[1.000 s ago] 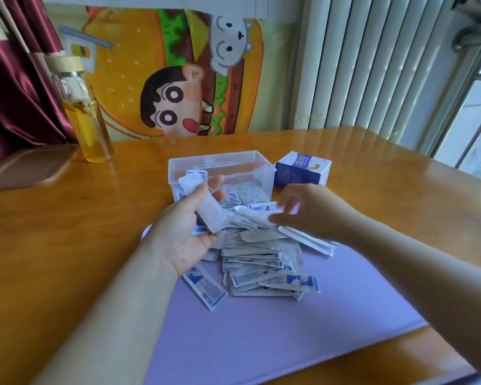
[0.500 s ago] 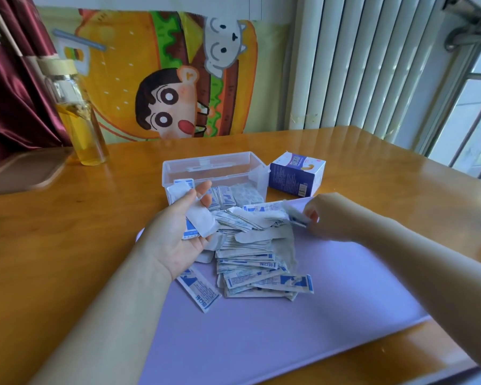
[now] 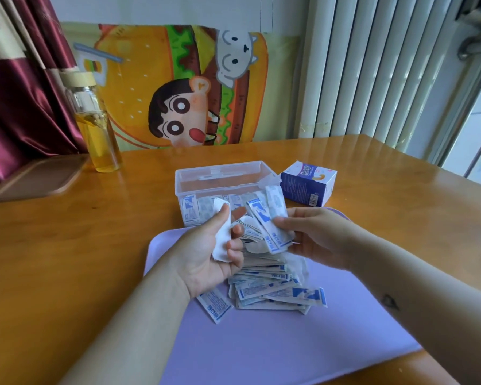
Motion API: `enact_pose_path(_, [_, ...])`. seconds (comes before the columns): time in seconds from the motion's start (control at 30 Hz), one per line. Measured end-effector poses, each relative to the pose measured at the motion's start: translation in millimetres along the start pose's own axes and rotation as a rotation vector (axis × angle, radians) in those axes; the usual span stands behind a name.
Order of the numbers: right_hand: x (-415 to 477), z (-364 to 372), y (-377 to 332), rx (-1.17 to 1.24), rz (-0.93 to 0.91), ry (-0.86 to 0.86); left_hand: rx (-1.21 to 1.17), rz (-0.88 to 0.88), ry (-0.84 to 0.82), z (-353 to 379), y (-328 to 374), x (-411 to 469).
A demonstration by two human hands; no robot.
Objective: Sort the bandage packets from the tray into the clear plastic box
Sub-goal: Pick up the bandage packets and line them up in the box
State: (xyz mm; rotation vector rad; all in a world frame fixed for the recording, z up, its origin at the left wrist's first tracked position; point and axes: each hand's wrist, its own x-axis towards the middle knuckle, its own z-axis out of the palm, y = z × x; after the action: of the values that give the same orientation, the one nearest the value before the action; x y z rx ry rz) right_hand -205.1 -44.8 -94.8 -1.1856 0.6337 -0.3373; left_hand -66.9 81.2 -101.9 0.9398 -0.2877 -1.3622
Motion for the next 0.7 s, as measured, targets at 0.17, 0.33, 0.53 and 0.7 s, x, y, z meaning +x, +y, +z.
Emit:
enact_pose_path(0.17, [5,20,11,0.079,-0.016,-0.02,0.076,0.034,0.071,1,-2,-1])
enact_pose_path(0.33, [8,38,14,0.102,-0.054,-0.026,0.212,0.085,0.066,6,-7,-4])
enact_pose_path(0.53, [10,37,10,0.138,-0.101,0.01,0.108,0.064,0.002,9,-2,-6])
enact_pose_path(0.7, [8,29,7,0.171,-0.138,0.141,-0.047,0.019,0.077,7,2,-2])
